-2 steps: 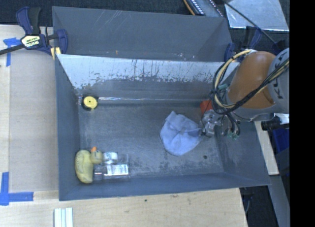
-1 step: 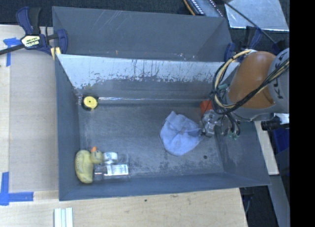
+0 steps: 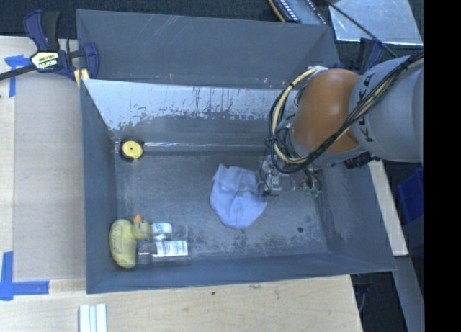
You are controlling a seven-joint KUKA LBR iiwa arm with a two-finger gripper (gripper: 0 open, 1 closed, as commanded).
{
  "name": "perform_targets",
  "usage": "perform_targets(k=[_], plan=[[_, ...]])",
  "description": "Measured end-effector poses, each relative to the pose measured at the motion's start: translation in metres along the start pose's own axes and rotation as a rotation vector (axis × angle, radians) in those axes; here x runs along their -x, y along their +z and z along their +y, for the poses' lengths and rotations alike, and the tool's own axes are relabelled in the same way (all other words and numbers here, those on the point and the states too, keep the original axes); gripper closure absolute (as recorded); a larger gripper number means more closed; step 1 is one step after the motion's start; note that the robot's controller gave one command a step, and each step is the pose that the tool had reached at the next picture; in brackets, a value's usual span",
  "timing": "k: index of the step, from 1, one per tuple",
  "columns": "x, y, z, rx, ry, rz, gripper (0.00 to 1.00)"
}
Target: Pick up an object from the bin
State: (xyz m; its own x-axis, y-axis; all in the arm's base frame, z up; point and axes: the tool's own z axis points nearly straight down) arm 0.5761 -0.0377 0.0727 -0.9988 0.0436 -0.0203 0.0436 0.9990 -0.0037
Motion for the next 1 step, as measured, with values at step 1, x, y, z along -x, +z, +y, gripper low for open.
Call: perform_targets(k=[1], plan=[[-0.0347, -0.0001, -0.0199, 0.001, 0.102, 0.005, 1.0]])
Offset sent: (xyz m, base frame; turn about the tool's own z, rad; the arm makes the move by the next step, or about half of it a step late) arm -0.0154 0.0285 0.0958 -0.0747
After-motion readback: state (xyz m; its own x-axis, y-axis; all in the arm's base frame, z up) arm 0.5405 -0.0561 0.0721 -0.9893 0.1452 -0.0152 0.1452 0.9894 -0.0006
